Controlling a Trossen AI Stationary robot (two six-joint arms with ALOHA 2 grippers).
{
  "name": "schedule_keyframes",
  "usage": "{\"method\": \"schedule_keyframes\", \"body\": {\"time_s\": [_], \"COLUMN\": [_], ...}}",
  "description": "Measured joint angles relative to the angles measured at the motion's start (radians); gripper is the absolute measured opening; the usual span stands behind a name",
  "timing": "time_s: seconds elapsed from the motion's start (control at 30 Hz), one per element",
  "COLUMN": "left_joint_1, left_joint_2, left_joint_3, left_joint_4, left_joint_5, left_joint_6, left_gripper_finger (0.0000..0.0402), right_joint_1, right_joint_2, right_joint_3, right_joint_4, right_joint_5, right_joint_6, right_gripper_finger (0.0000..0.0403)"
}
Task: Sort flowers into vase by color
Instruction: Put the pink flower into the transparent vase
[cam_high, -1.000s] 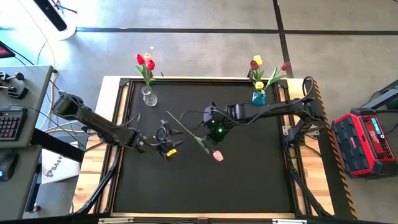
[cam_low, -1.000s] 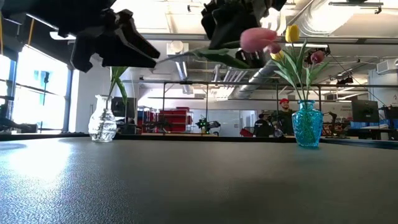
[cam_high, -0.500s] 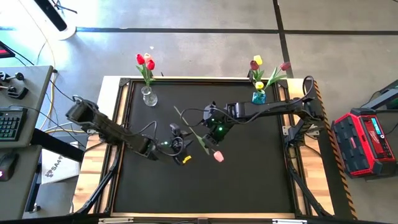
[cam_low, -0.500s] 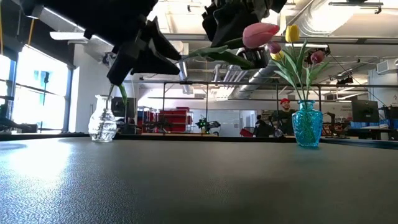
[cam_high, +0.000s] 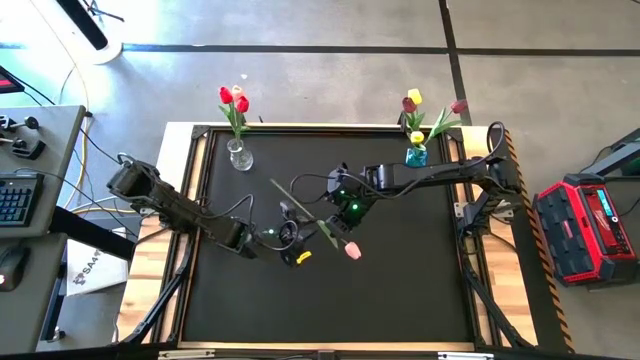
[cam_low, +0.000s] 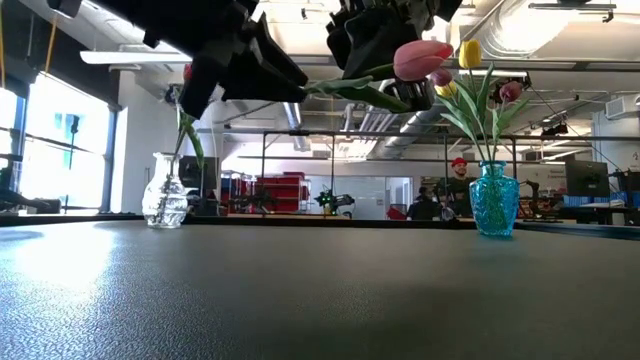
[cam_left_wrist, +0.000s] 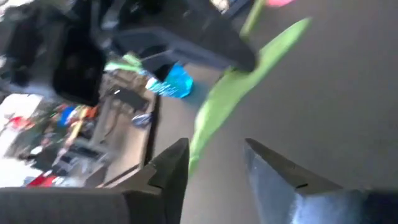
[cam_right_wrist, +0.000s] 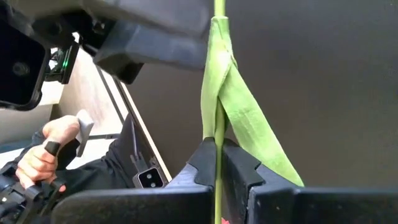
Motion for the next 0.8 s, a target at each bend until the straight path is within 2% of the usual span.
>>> {"method": "schedule_keyframes", "body": {"time_s": [0.13,0.33,0.8], "left_joint_1": [0.011,0.025,0.044], "left_joint_2": [0.000,0.000,0.010], "left_joint_3": [0.000,0.000,0.000], "left_joint_4": [0.000,0.000,-0.001], "left_joint_5": [0.059,0.036,0.009], "left_joint_6": [-0.008,-0.024,0.022], "left_gripper_finger": [0.0113,0.0088,0.0108], "right_joint_1": [0.000,0.000,0.003], "right_joint_2": [0.000,0.000,0.000], "right_joint_3": [0.000,0.000,0.000], "right_joint_4": [0.000,0.000,0.001], "right_joint_5": [0.001,0.003,0.000], "right_joint_6": [0.000,0.000,-0.004], "right_gripper_finger": [0.0000,0.0000,0.0000]}}
